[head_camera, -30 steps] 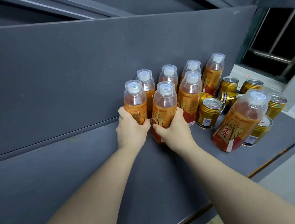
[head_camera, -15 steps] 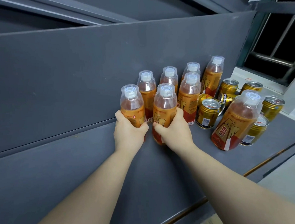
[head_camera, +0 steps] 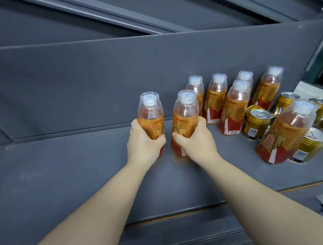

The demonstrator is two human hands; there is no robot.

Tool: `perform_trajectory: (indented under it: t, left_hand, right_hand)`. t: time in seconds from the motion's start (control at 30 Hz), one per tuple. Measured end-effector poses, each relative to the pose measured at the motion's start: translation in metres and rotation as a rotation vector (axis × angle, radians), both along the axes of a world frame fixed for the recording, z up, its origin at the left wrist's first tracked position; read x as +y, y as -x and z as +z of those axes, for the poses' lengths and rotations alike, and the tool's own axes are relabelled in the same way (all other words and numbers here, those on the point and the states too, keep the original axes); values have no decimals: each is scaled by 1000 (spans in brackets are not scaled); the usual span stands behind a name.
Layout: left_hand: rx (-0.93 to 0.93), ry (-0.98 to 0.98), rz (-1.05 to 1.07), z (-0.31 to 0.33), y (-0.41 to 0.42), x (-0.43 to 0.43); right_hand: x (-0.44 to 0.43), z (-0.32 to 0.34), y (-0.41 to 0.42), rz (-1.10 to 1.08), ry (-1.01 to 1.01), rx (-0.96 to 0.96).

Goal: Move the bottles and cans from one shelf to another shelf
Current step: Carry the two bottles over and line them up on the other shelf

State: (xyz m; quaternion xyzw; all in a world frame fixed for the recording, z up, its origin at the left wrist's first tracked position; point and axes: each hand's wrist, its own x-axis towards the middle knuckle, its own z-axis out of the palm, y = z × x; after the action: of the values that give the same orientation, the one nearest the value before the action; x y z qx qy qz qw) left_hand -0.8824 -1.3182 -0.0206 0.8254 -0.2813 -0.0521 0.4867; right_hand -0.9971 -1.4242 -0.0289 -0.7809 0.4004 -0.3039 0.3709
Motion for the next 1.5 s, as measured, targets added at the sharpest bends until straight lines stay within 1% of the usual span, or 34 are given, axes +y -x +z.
perform_trajectory:
  t: [0.27, 0.47, 0.73, 1.03, 1.23, 1.5]
  left_hand:
    - [-19, -7, 107, -4, -7, 83]
    - [1, 7, 156, -6, -12, 147]
    - [6, 46, 185, -6, -4, 248]
    - [20, 46, 294, -11, 4, 355]
    - [33, 39, 402, -9, 9, 408]
    - [36, 35, 561, -10, 20, 458]
  right_hand:
    - [67, -3, -25, 141, -2, 19]
    - [123, -1, -35, 197, 10, 25]
    - [220, 1, -33, 249, 21, 20]
    - [323, -1, -35, 407, -6, 26]
    - [368, 0, -43, 542, -12, 25]
    - [405, -6, -59, 719, -24, 55]
